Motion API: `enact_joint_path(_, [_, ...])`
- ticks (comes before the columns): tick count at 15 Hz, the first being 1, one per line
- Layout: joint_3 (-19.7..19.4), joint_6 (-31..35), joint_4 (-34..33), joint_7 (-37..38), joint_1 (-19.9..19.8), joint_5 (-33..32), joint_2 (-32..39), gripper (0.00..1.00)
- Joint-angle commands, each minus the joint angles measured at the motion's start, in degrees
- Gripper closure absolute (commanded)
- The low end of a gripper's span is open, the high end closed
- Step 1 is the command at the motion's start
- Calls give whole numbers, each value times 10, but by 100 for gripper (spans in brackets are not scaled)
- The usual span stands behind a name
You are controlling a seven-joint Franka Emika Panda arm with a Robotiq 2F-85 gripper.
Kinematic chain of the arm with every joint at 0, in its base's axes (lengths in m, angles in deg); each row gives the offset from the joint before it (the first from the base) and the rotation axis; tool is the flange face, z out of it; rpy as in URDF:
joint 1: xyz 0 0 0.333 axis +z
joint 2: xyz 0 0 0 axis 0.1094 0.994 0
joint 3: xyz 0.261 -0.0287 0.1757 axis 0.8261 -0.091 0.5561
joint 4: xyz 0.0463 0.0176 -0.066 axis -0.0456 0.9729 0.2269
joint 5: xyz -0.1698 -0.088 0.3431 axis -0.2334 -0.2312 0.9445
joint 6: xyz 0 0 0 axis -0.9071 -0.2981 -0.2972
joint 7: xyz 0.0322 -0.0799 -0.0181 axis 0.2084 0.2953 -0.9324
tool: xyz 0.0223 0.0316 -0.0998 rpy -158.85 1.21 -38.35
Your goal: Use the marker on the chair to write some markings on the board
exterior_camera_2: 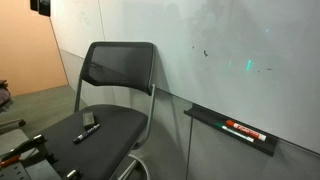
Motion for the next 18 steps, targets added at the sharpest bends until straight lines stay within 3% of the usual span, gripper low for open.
enact_joint_path(1, [9,-3,-4,-5,-12,4,0,0])
enact_joint_path(11, [14,5,-2,-4,-11,2,0,0])
enact_joint_path(13, [34,50,33,-5,-5,-3,2,0])
enact_joint_path(18, [103,283,157,-15,35,-6,62,0])
